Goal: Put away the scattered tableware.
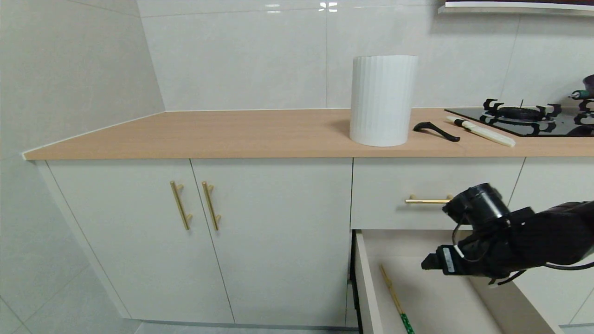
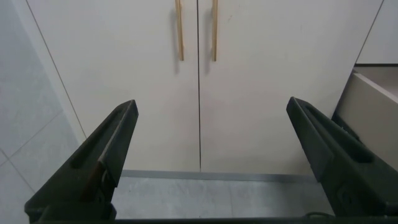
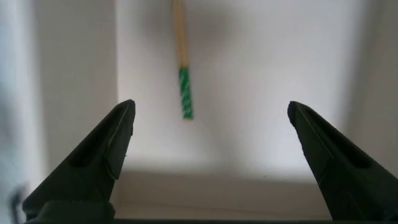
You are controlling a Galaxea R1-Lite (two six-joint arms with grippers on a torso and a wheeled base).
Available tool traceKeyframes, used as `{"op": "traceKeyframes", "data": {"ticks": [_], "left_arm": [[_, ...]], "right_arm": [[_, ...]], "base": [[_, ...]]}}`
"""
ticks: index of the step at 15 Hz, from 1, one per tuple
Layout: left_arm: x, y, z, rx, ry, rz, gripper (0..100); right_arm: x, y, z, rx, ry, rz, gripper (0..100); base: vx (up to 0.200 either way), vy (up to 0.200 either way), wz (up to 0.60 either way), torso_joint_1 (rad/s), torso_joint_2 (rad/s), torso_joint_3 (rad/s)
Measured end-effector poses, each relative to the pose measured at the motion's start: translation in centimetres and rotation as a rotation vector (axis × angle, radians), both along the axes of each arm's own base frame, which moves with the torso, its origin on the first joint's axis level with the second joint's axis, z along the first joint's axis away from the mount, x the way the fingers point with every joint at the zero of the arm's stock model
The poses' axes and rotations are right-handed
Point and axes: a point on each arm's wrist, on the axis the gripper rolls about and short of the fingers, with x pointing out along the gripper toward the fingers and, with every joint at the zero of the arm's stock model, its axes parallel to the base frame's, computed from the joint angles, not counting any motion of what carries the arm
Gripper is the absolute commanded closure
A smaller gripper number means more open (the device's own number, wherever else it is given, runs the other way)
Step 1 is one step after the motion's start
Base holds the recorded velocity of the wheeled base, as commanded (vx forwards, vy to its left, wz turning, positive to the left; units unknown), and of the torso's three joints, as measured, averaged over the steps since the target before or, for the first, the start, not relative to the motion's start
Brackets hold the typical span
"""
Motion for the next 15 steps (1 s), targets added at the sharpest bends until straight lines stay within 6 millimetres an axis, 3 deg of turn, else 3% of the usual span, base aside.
{"op": "traceKeyframes", "data": {"ticks": [3,6,12,15], "left_arm": [[0.0,0.0,0.0,0.000,0.000,0.000,0],[0.0,0.0,0.0,0.000,0.000,0.000,0],[0.0,0.0,0.0,0.000,0.000,0.000,0],[0.0,0.0,0.1,0.000,-0.004,0.000,0]], "right_arm": [[-1.5,-3.1,4.5,0.002,-0.152,-0.032,0],[-2.7,-5.1,7.2,0.002,-0.255,-0.068,0],[-3.7,-5.6,8.7,-0.008,-0.314,-0.073,0],[-3.8,-5.6,8.6,-0.013,-0.315,-0.070,0]], "base": [[0.000,0.000,0.00,0.000,0.00,0.000],[0.000,0.000,0.00,0.000,0.00,0.000],[0.000,0.000,0.00,0.002,-0.01,-0.004],[0.000,0.000,0.00,0.051,-0.22,-0.222]]}}
